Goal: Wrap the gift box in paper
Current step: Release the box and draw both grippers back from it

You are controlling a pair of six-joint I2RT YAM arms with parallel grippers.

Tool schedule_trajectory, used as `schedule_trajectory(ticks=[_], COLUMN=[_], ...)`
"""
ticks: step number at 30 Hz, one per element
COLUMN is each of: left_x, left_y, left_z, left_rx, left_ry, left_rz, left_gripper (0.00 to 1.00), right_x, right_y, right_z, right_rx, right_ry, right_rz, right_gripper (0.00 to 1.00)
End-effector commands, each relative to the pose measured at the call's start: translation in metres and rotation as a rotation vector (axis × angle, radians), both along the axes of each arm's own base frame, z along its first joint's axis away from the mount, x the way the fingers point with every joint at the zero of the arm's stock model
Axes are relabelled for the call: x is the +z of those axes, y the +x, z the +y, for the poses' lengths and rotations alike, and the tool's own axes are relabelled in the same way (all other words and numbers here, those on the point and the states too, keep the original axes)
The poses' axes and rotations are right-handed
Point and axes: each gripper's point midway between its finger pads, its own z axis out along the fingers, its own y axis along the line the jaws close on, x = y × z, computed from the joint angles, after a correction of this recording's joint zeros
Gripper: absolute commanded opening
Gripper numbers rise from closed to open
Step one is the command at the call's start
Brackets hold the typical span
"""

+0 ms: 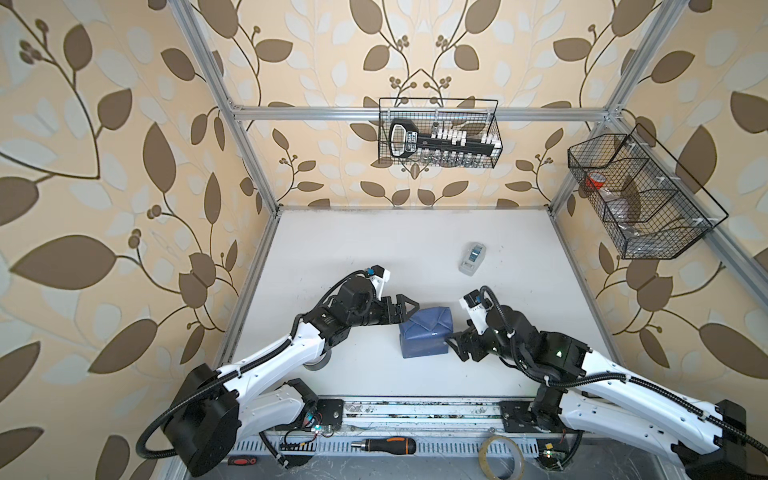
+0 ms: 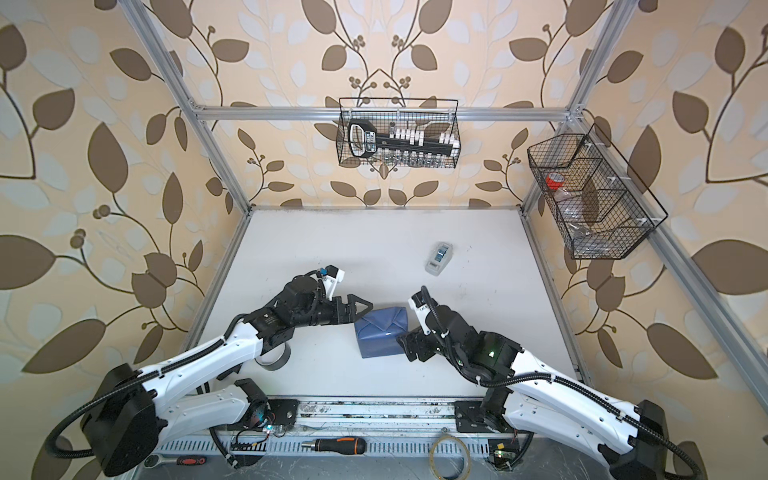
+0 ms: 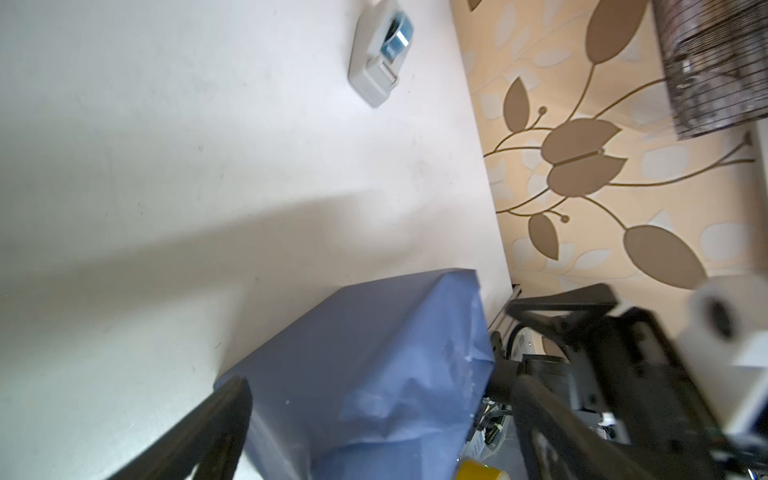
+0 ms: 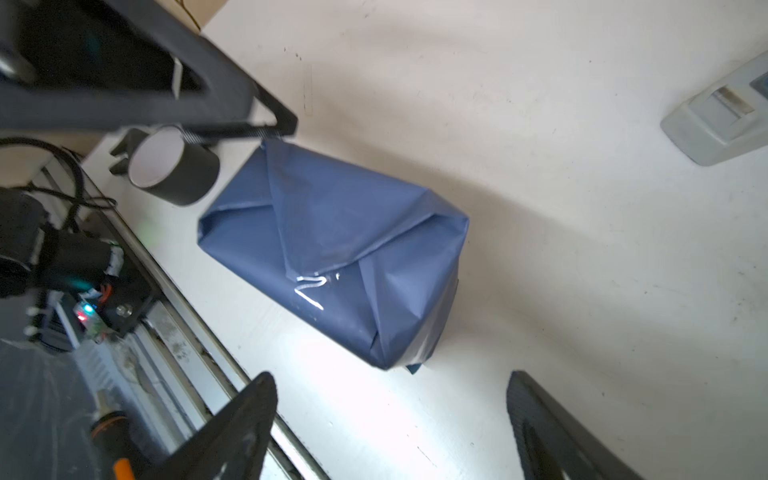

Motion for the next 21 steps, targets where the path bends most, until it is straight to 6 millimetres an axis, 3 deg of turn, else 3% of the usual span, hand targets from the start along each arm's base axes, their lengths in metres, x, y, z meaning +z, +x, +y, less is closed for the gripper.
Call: schedule_trajectory(ticks=[1,6,11,16,21], left_x=[0.021,0.001,-0.021,-0.015,-0.013], left_y=[-0.008,-0.035,-0.054,-0.056,-0.042], left_z=[0.009,0.025,0.04,0.044,0.044], left_rx=[-0.018,-0.059,-0.05,-0.037,0.013], left_ry=[0.036,0.071,0.076,0.06,0.082], left_rz=[-0.104,-0.106,-0.088,-0.114,-0.112], left_gripper=[0.99,0.98,0.95,0.95,0.95], right_x=[-0.014,-0.023,-0.021,-0.013,-0.001], right_y=[0.005,0.017,0.041,0.07,0.105], right_z=[0.002,0.022,0.032,0.036,0.037], right_rx=[-0.07,-0.052,-0.064,-0.084,-0.114], right_ry=[0.016,0.016,0.072,0.16,0.221], right_rz=[-0.023,-0.048,-0.009,0.032,0.058], right_gripper=[0.9,0.91,0.89,0.88,0.87])
